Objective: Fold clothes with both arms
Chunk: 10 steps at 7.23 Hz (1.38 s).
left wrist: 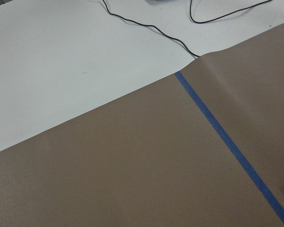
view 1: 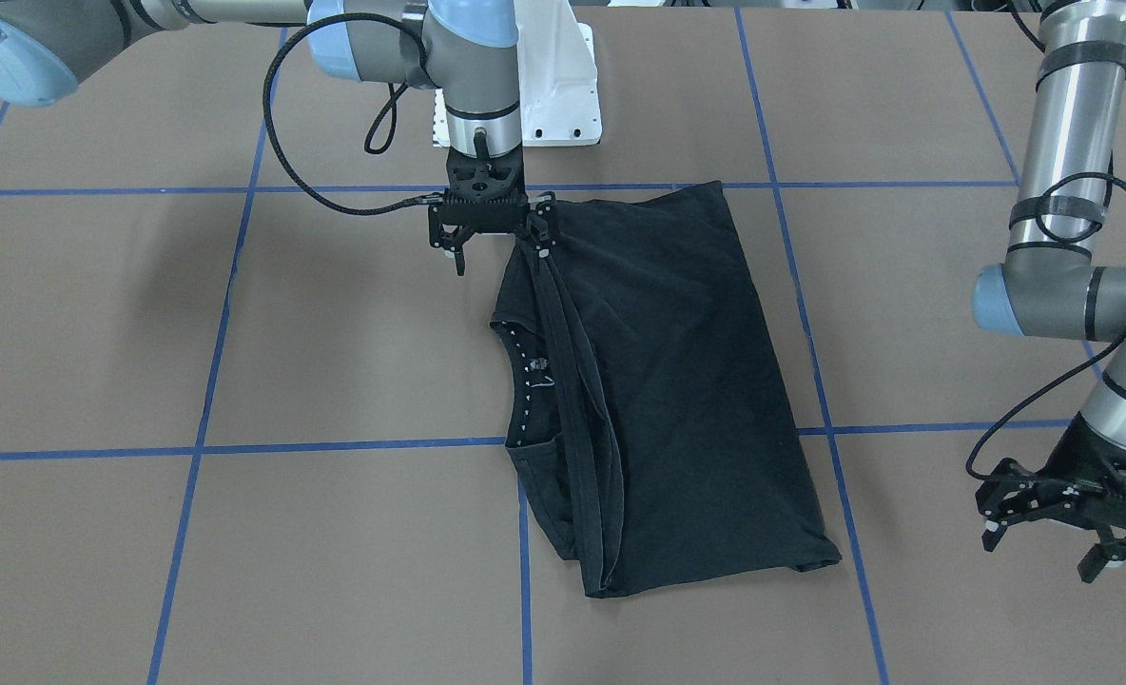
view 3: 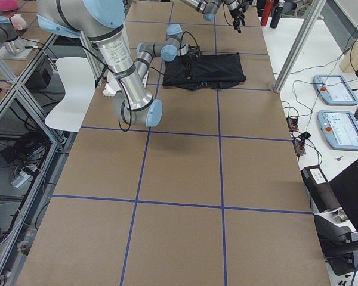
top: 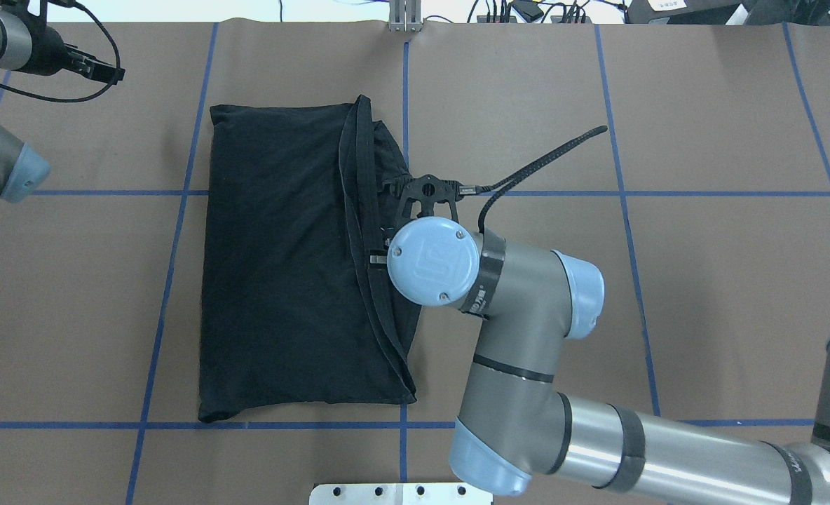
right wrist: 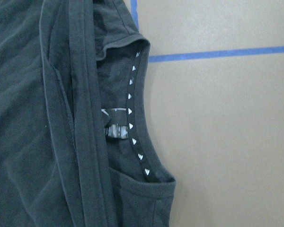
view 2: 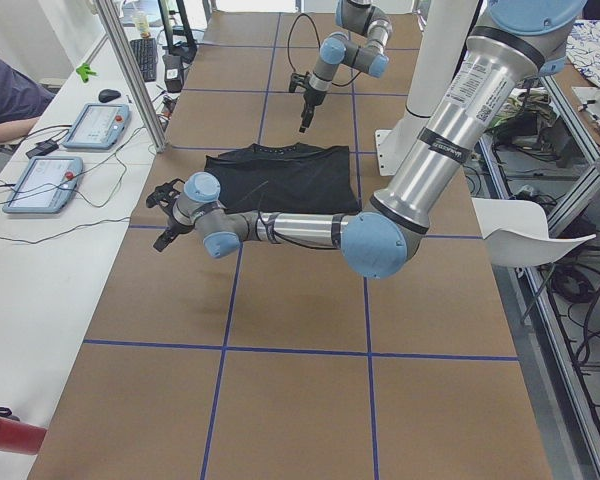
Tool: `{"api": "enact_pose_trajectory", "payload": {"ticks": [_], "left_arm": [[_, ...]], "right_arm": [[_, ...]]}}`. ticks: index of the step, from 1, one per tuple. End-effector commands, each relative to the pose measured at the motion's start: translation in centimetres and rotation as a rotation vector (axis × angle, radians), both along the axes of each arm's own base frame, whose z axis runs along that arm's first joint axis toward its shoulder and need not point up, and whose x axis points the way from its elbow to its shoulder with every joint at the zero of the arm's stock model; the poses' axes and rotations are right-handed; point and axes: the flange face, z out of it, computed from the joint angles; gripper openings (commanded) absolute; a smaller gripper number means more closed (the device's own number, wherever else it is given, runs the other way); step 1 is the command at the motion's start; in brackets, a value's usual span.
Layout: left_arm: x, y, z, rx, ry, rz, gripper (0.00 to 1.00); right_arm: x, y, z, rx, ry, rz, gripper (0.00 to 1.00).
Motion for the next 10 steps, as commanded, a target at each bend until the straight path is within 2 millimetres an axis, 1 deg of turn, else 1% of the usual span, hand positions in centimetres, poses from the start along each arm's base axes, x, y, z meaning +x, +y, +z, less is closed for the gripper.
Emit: {"api": "enact_pose_trajectory", "payload": {"ticks": [1,2,3,4,5,6,7,8,9,10], "left_arm": [[0.0,0.0,-0.4,0.006,0.003,0.0,1.0],[0.0,0.1,-0.8,0.003,0.016,-0.009,1.0],[0.1,0.1,-1.0,-0.007,0.03,-0.018,1.0],[0.1,0.1,-1.0,-0.008,0.031,-0.019,1.0],[0.1,0.1,-0.9,-0.01,0.031,-0.019,1.0],[0.1,0.1,-0.9,-0.01,0.031,-0.019,1.0],[0.1,0.1,-0.9,-0.01,0.031,-0.019,1.0],[0.1,0.1,-0.9,-0.01,0.031,-0.019,1.0],[0.1,0.1,-0.9,-0.01,0.031,-0.019,1.0],[0.1,0.1,-0.9,-0.01,0.031,-0.019,1.0]], "right_arm": [[-3.5,-8.1,-3.1,-0.014,0.081,0.026,1.0],[-5.5,-10.1,-3.6,-0.027,0.124,0.026,1.0],[-6.6,-10.9,-2.6,-0.037,0.165,0.02,1.0],[-7.1,-10.9,-2.0,-0.023,0.19,-0.005,1.0],[-8.3,-10.4,-2.2,-0.028,0.198,-0.009,1.0],[-9.4,-10.7,-3.7,-0.032,0.202,-0.008,0.98],[-10.6,-10.8,-5.3,-0.036,0.207,-0.01,0.95],[-11.1,-10.6,-6.5,-0.038,0.199,-0.009,0.8],[-11.9,-10.8,-6.0,-0.027,0.179,-0.011,0.74],[-13.0,-11.3,-5.0,-0.02,0.167,-0.01,0.74]]}}
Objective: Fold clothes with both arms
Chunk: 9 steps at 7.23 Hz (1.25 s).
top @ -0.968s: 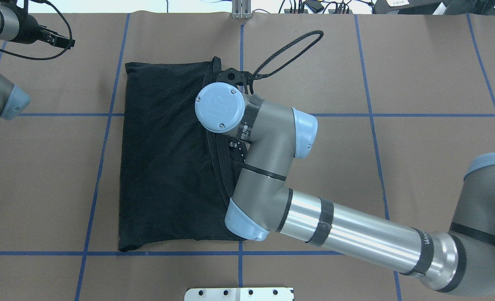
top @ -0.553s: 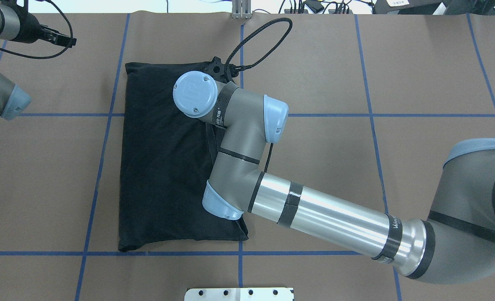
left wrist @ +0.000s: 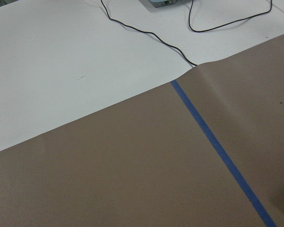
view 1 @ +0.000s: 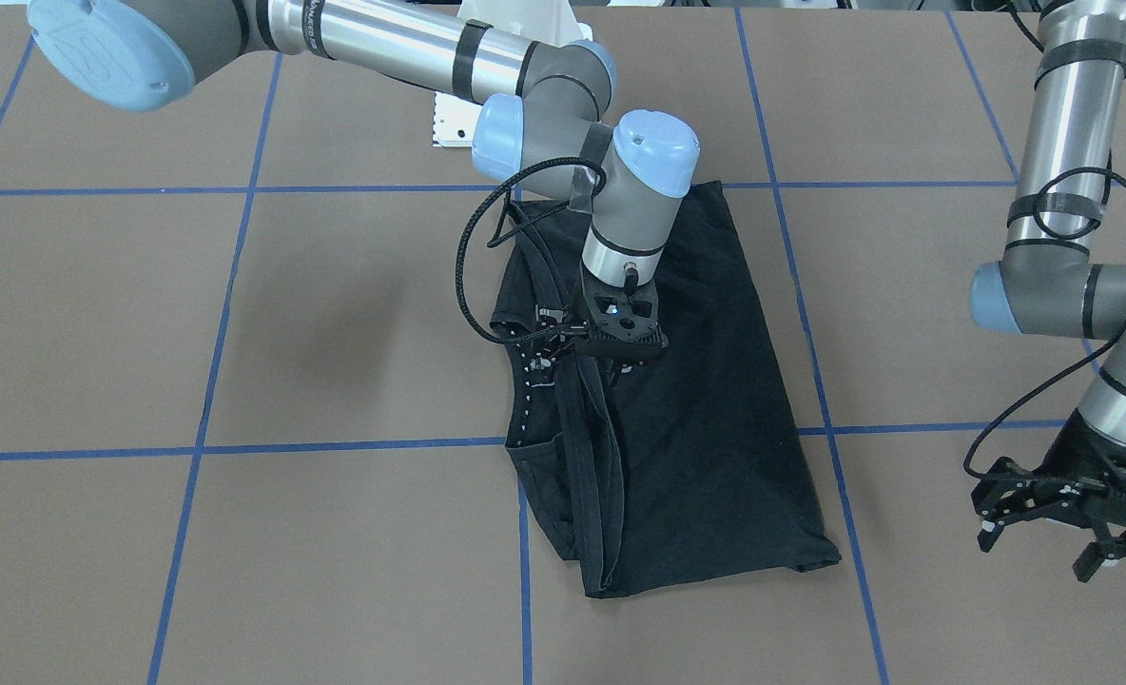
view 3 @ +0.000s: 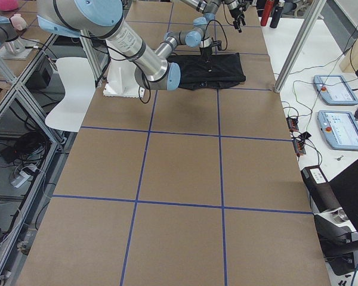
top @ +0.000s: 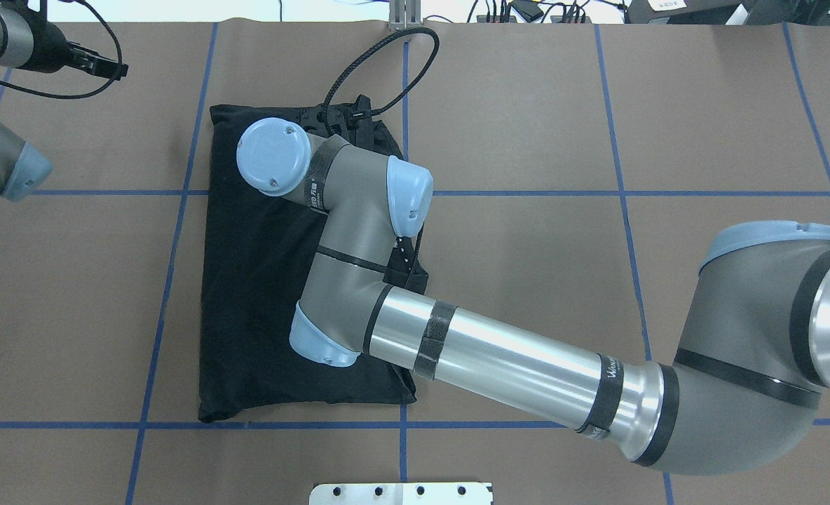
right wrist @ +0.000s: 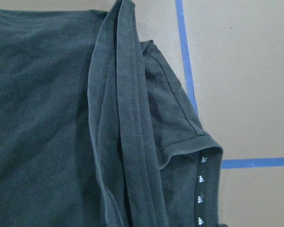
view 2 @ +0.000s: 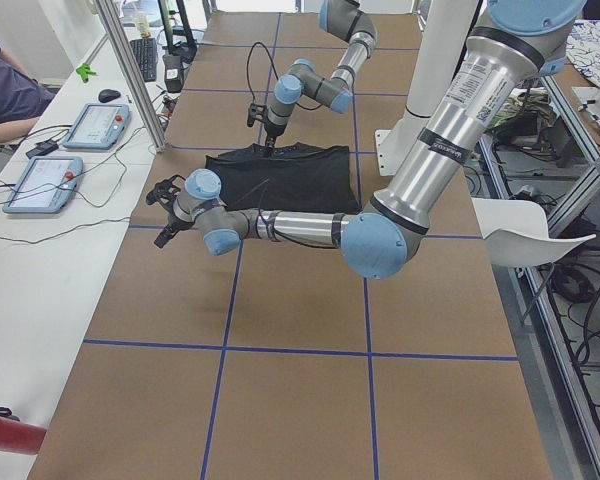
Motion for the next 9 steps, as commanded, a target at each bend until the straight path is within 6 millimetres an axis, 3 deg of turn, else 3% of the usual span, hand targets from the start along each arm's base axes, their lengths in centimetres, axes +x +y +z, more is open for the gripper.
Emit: {"api": "enact_pose_trajectory", "payload": {"ticks": [1,2,3,4,5,8,9], "left_arm": [[0.1,0.0,0.0,0.0,0.0,0.001,1.0],[0.1,0.0,0.0,0.0,0.0,0.001,1.0],[0.2,0.0,0.1,-0.003,-0.001,0.003,1.0],[0.2,0.0,0.1,-0.003,-0.001,0.003,1.0],[0.3,0.1,0.1,-0.003,-0.001,0.005,1.0],[0.3,0.1,0.1,-0.003,-0.001,0.005,1.0],[0.3,0.1,0.1,-0.003,-0.001,0.005,1.0]], "right_arm": [[-1.7,0.0,1.0,0.005,-0.008,-0.009,0.74],[-2.2,0.9,0.8,0.008,-0.011,-0.019,0.74],[-2.3,1.0,0.6,0.008,-0.012,-0.02,0.65],[-2.3,1.0,0.0,0.016,-0.016,-0.026,0.22],[-2.2,1.1,-0.5,0.018,-0.021,-0.028,0.0],[-2.2,1.1,-0.5,0.018,-0.02,-0.029,0.0],[-2.2,1.1,-0.5,0.018,-0.021,-0.028,0.08]]}}
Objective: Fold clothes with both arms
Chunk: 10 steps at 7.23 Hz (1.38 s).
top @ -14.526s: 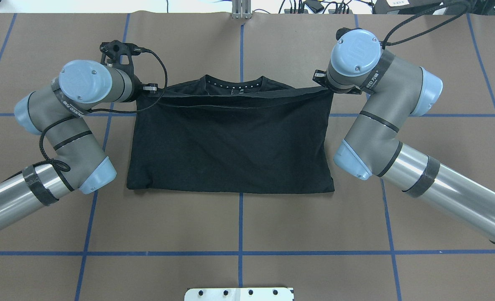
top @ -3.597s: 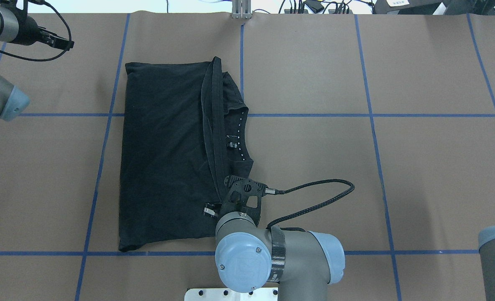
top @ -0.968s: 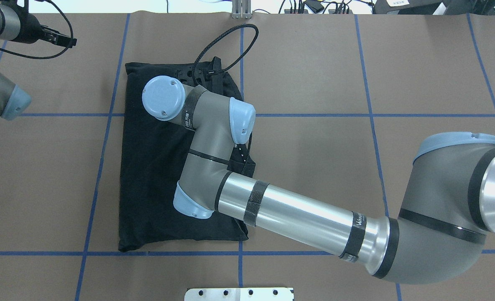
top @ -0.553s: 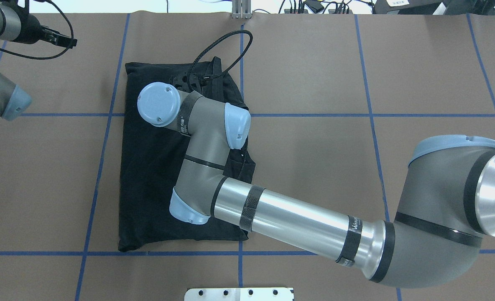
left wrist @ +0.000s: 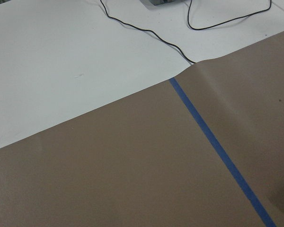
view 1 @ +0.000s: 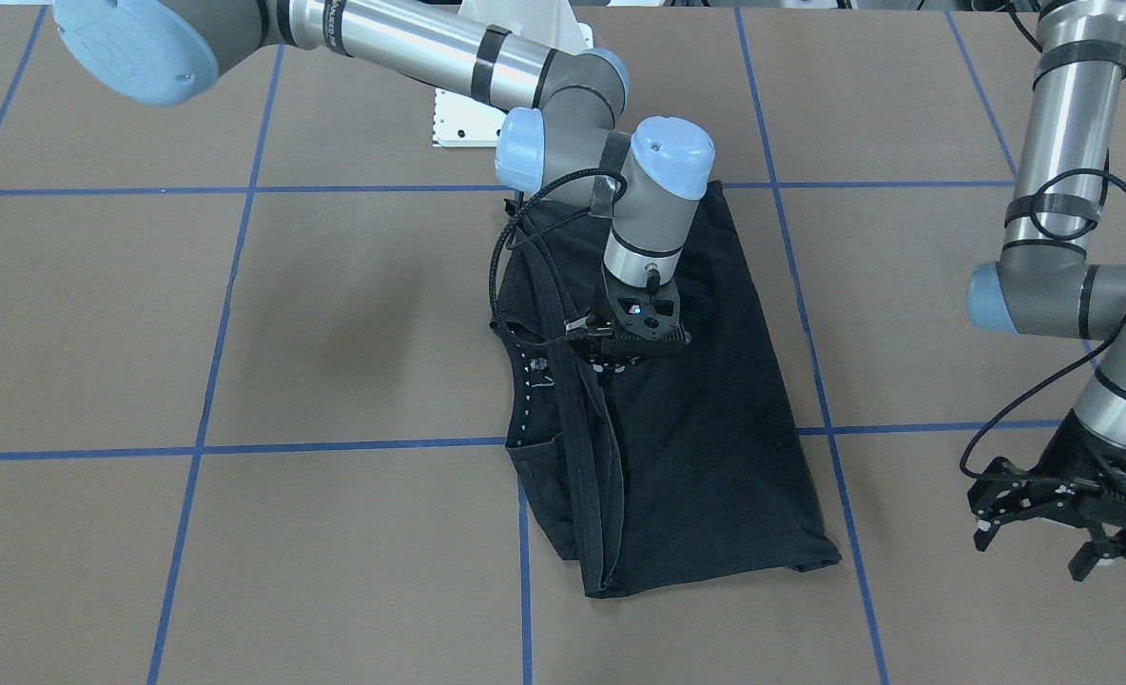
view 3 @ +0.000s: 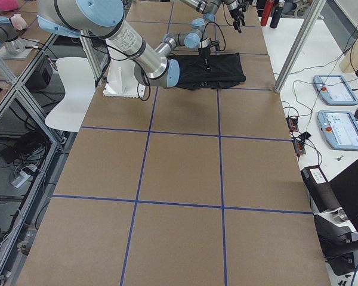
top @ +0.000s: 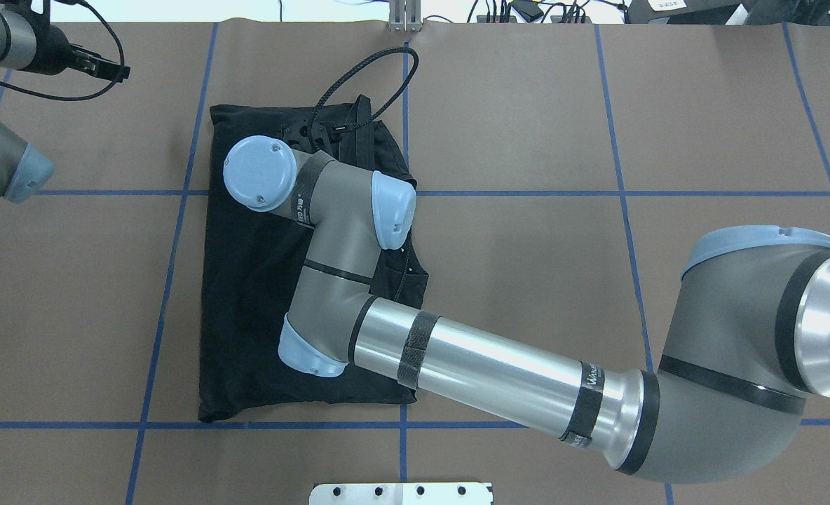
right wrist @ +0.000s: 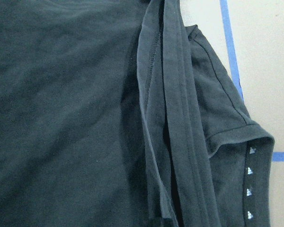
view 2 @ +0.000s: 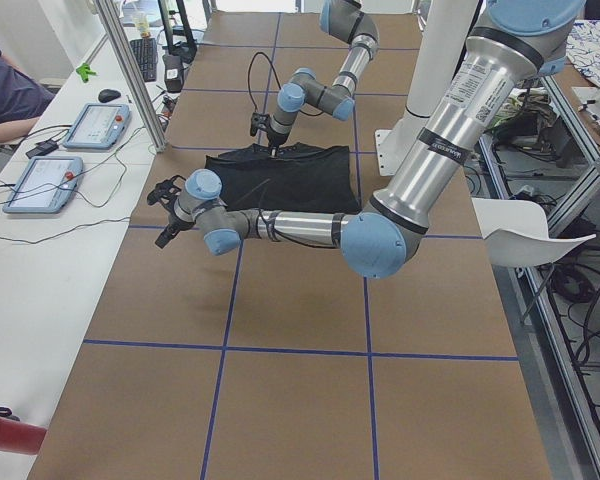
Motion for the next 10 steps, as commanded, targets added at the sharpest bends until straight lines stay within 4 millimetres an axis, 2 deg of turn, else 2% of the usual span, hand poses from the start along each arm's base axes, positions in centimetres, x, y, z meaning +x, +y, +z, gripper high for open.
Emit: {"api": "enact_pose_trajectory", "payload": {"ticks": [1,2,4,5,7,10], "left_arm": [[0.0,0.0,0.0,0.0,0.0,0.0,1.0],[0.0,0.0,0.0,0.0,0.0,0.0,1.0],[0.0,0.0,0.1,-0.001,-0.001,0.0,1.0],[0.0,0.0,0.1,-0.001,-0.001,0.0,1.0],[0.0,0.0,0.1,-0.001,-0.001,0.0,1.0],[0.0,0.0,0.1,-0.001,-0.001,0.0,1.0]], "right_arm": [[0.0,0.0,0.1,-0.001,0.001,0.001,0.3],[-0.2,-0.1,0.6,-0.003,0.01,0.0,0.35],[-0.4,-0.2,1.1,-0.008,0.022,-0.003,0.36],[-0.7,-0.2,1.6,-0.012,0.03,-0.005,0.33],[-0.6,-0.1,1.2,-0.011,0.026,-0.003,0.0],[0.2,-0.2,0.4,-0.011,0.01,-0.003,0.0]]}}
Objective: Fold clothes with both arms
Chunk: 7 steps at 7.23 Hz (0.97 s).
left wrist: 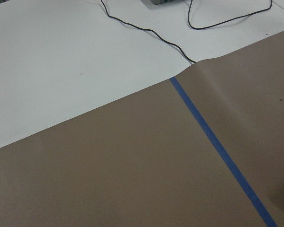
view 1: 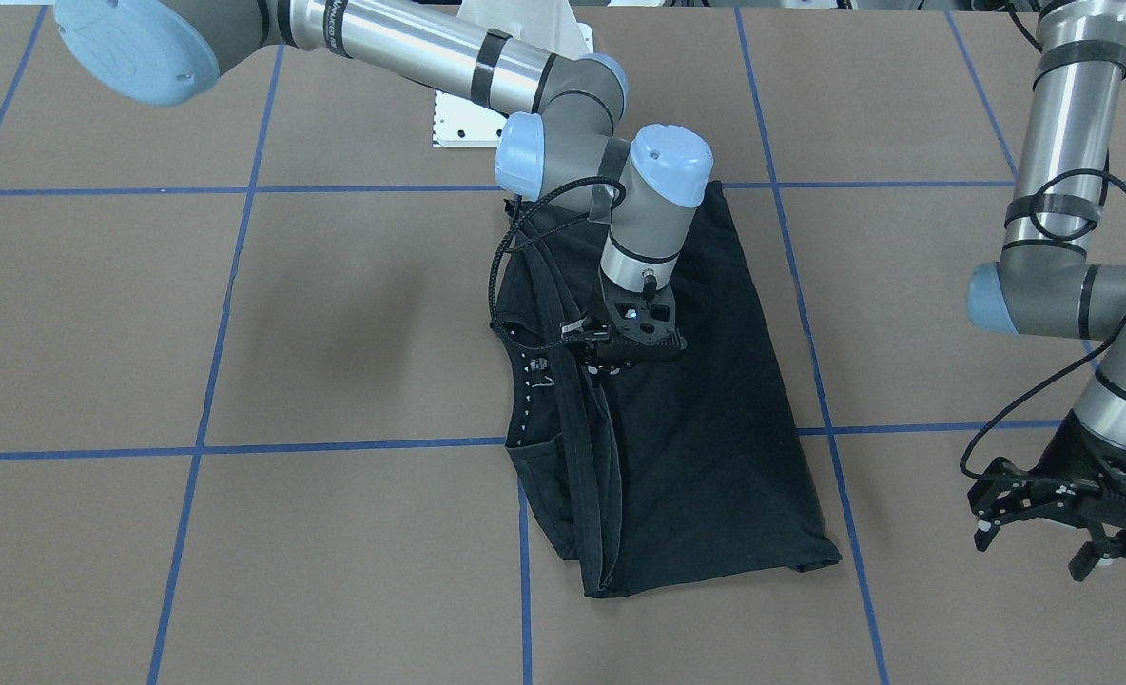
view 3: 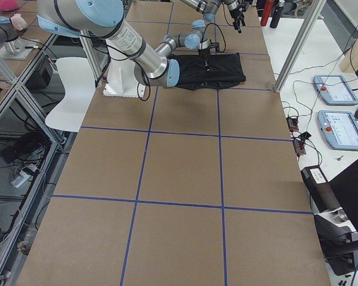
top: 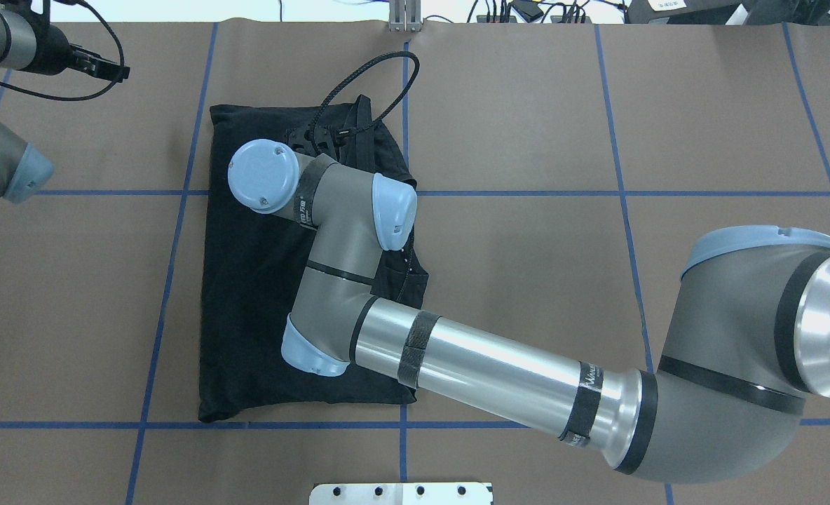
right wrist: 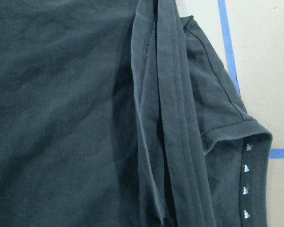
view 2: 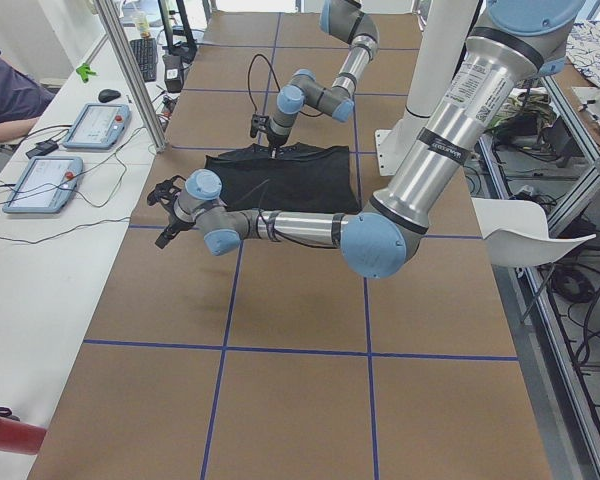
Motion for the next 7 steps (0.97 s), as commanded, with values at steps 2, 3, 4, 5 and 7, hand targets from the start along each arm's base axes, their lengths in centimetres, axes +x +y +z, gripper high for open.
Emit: {"api": "enact_pose_trajectory", "payload": {"ticks": [2,3,4,5,7], "left_arm": [[0.1,0.0,-0.1,0.001,0.001,0.002,1.0],[0.5,0.2,0.0,0.0,-0.001,0.007,1.0],[0.5,0.2,0.0,0.0,-0.001,0.007,1.0],[0.6,0.2,-0.1,0.003,0.001,0.008,1.0],[0.7,0.2,-0.1,0.002,0.0,0.008,1.0]], "right_arm": [[1.2,-0.1,1.6,0.001,-0.006,0.004,0.0],[2.2,-0.1,3.3,0.006,-0.005,0.003,0.0],[3.6,0.2,5.0,0.009,-0.007,0.003,0.0],[4.5,0.8,6.5,0.004,0.001,0.003,0.07],[4.4,1.7,9.0,0.003,0.02,0.0,0.73]]}}
